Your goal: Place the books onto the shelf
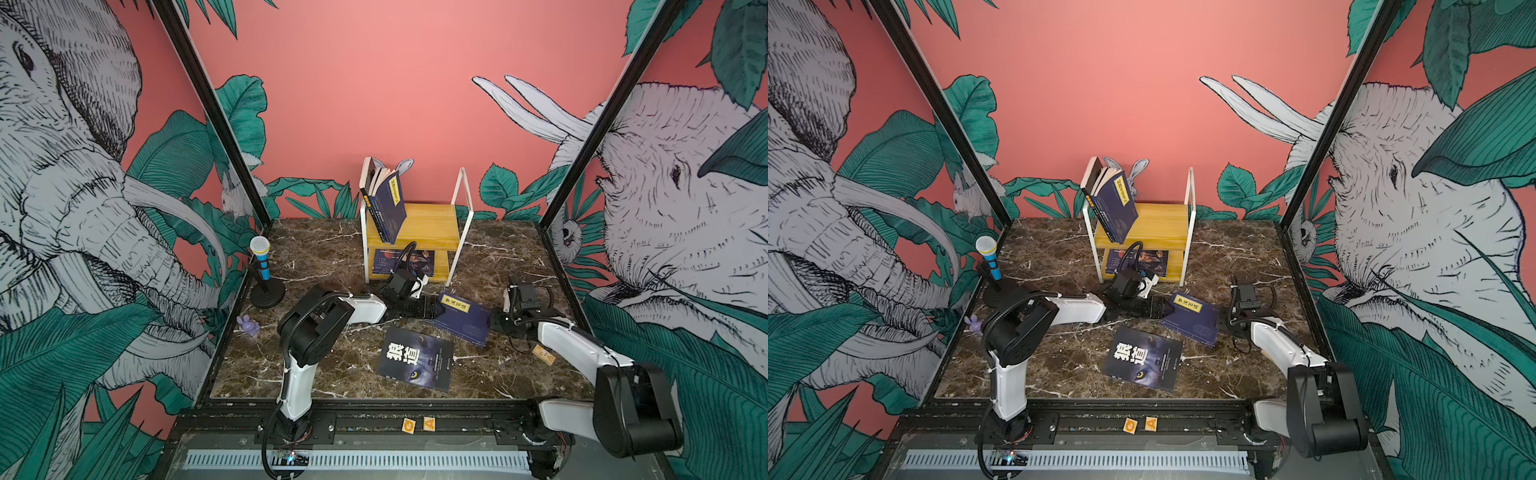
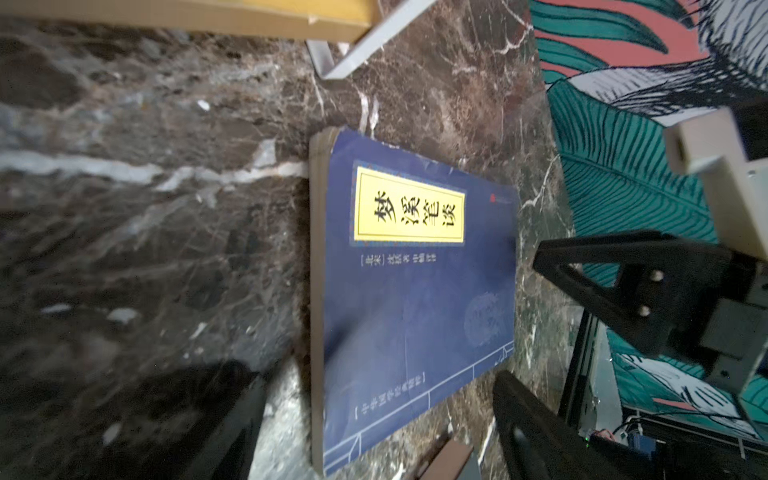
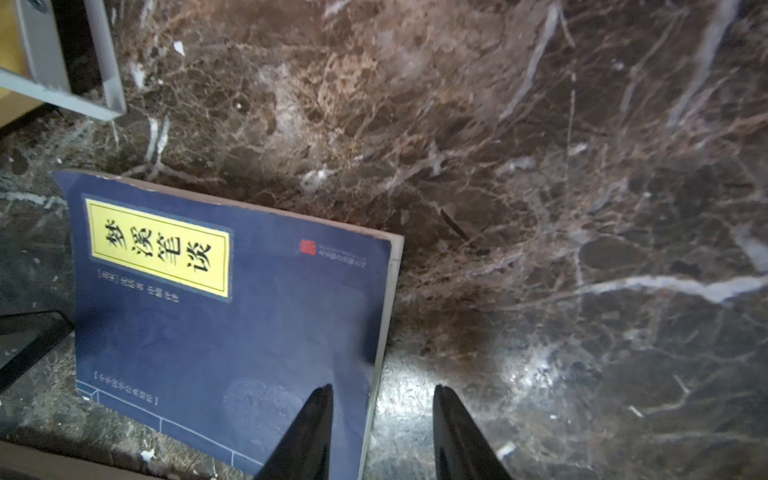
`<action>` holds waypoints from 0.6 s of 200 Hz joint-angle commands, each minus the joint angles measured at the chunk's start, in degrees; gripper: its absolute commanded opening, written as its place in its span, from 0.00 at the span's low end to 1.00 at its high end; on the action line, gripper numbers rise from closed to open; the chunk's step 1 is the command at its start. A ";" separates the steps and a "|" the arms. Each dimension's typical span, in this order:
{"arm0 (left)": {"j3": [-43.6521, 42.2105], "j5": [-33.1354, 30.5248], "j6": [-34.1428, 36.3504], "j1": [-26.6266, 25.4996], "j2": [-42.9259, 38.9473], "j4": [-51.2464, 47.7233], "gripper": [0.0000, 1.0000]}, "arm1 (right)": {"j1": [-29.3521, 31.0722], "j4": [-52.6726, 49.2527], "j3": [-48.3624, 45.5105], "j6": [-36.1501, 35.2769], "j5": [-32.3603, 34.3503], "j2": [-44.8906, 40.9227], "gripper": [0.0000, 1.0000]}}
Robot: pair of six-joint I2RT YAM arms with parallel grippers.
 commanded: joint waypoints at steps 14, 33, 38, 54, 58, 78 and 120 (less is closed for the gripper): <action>1.99 0.80 -4.23 -1.37 3.51 2.85 0.83 | -0.16 3.75 -3.45 1.82 -2.55 0.61 0.40; 2.89 2.30 -6.22 -1.50 4.89 3.31 0.77 | -0.22 5.11 -5.03 1.64 -2.39 1.23 0.40; 3.00 2.70 -6.66 -1.65 4.90 3.42 0.75 | -0.23 5.31 -5.17 1.56 -2.53 1.58 0.40; 3.60 4.45 -7.70 -2.31 4.17 4.00 0.66 | -0.18 5.50 -5.21 1.69 -3.18 2.42 0.40; 3.86 5.02 -7.82 -2.46 3.88 4.17 0.65 | -0.07 5.69 -5.26 1.85 -3.46 2.37 0.39; 4.43 6.37 -9.41 -2.93 2.42 5.08 0.62 | -0.14 6.63 -5.54 1.99 -3.83 2.61 0.39; 4.73 7.07 -12.36 -4.26 -0.06 5.70 0.47 | -0.10 5.42 -5.36 1.44 -4.58 1.10 0.39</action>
